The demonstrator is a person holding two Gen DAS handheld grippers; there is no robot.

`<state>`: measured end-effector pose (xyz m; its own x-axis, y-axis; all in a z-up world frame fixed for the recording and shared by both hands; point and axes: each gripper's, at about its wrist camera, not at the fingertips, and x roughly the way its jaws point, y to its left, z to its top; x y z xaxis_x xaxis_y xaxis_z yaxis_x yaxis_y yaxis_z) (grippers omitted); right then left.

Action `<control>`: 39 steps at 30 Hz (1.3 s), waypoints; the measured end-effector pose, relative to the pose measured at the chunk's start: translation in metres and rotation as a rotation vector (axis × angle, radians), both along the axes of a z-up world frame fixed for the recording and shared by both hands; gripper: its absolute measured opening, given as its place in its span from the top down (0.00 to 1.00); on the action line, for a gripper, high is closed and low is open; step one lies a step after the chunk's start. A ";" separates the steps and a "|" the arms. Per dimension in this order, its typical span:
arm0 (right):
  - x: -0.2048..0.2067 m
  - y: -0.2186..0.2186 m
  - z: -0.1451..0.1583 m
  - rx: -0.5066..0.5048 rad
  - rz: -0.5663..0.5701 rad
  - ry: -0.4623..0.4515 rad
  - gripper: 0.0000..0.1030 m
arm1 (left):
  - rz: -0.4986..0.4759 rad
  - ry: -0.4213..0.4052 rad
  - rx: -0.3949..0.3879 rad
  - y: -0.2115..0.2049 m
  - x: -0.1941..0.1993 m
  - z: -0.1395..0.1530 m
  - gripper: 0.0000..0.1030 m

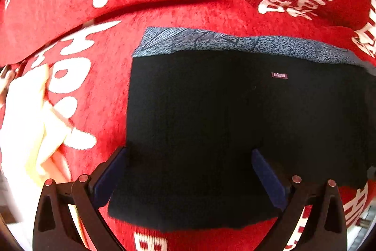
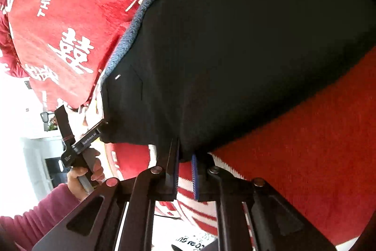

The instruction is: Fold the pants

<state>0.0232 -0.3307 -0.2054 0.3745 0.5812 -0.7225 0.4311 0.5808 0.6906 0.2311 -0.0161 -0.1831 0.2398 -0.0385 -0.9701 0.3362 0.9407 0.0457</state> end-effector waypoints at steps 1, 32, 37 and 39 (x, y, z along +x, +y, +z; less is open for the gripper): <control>-0.002 -0.002 0.005 -0.005 0.015 0.012 0.91 | 0.011 0.003 0.016 0.000 -0.002 0.003 0.00; -0.023 -0.124 0.075 -0.509 0.071 -0.049 0.60 | -0.140 -0.041 -0.117 -0.189 -0.074 0.048 0.00; 0.033 -0.141 0.078 -0.558 0.088 -0.091 0.52 | -0.029 -0.093 -0.075 -0.213 -0.027 0.038 0.00; 0.060 -0.142 0.070 -0.546 0.101 -0.098 0.52 | 0.039 -0.082 -0.059 -0.217 -0.009 0.026 0.00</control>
<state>0.0832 -0.4729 -0.1353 0.4168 0.1687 -0.8932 0.3040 0.9002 0.3119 0.2219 -0.2334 -0.1566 0.3206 -0.0844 -0.9434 0.2967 0.9548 0.0154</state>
